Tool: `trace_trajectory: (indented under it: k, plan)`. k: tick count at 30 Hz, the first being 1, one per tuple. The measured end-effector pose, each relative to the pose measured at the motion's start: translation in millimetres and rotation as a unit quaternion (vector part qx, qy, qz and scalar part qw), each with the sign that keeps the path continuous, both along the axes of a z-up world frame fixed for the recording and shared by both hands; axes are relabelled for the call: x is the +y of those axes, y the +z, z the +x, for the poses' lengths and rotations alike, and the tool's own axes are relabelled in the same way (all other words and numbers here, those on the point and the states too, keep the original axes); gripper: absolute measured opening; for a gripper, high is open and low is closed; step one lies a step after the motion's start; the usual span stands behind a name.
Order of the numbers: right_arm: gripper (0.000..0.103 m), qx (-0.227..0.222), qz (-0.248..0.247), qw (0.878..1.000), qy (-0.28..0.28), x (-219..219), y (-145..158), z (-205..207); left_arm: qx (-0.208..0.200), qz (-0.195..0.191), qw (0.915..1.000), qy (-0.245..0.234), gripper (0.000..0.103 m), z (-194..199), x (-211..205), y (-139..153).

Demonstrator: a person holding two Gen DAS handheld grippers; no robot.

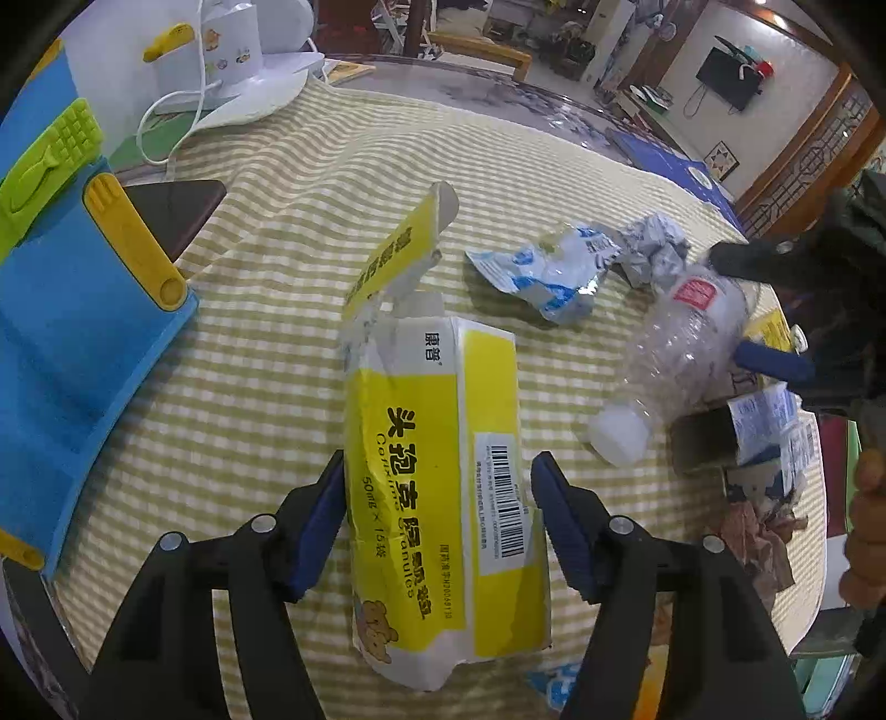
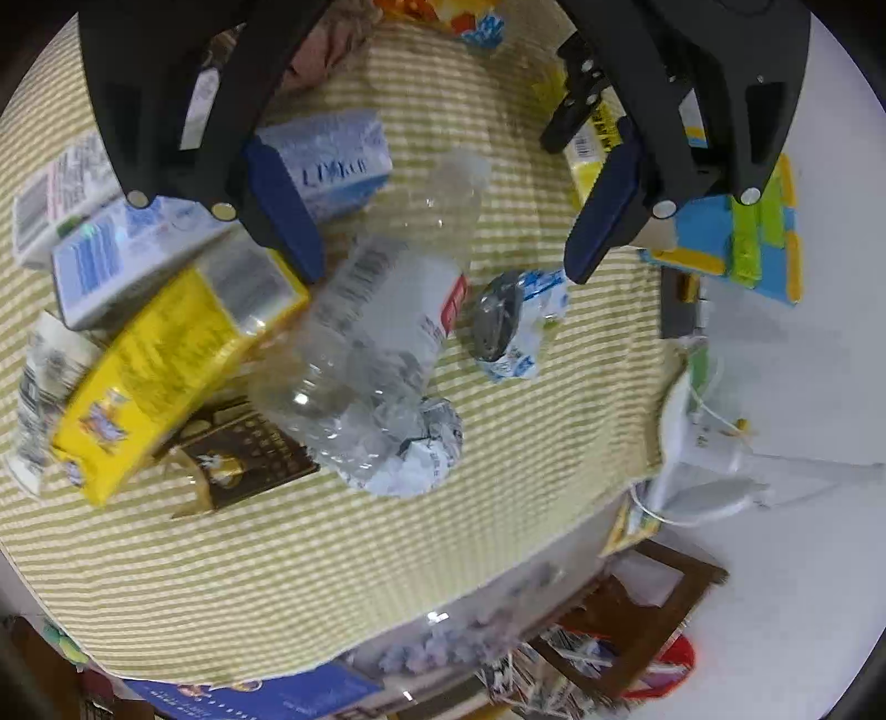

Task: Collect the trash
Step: 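Grasp the yellow tissue pack with the left tool while the right tool grasps the clear bottle, then lift the yellow pack and clear bottle and carry both toward the red bucket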

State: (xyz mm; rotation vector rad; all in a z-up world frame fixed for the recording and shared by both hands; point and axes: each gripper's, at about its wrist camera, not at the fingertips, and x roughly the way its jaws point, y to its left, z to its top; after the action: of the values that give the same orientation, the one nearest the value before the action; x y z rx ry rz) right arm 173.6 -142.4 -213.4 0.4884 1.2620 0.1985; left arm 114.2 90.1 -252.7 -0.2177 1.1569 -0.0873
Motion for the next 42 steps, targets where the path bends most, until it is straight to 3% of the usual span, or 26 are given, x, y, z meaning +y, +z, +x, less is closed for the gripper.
trace_trajectory:
  k: [9,10,12,13,17,21,29,33,42]
  plan:
    - [0.091,0.009,-0.085,0.996,0.039,31,-19,21,0.015,-0.017,0.9997,0.013,0.069,7,3,-11]
    - [0.088,0.003,-0.082,0.996,0.047,33,-19,22,0.013,-0.016,0.9997,0.013,0.068,7,2,-10]
    - [0.062,-0.005,-0.081,0.995,0.054,33,-17,19,0.008,-0.004,0.9999,0.013,0.052,6,0,-7]
    - [0.054,-0.005,-0.069,0.996,0.057,32,-17,18,0.006,-0.003,0.9999,0.013,0.052,6,1,-5]
    - [0.049,-0.043,-0.051,0.996,0.066,23,7,4,-0.025,0.016,0.9995,0.015,0.050,3,-1,17]
    - [0.049,-0.100,-0.048,0.991,0.079,16,45,-18,-0.079,0.052,0.9954,0.011,0.050,0,-12,57]
    - [0.049,-0.217,-0.107,0.968,0.072,-8,115,-61,-0.163,0.092,0.9823,-0.004,0.050,-15,-30,127]
    - [0.049,-0.245,-0.124,0.959,0.065,-17,131,-75,-0.194,0.091,0.9768,-0.013,0.050,-25,-42,152]
    - [0.049,-0.276,-0.144,0.949,0.044,-43,147,-104,-0.228,0.089,0.9686,-0.043,0.050,-41,-78,177]
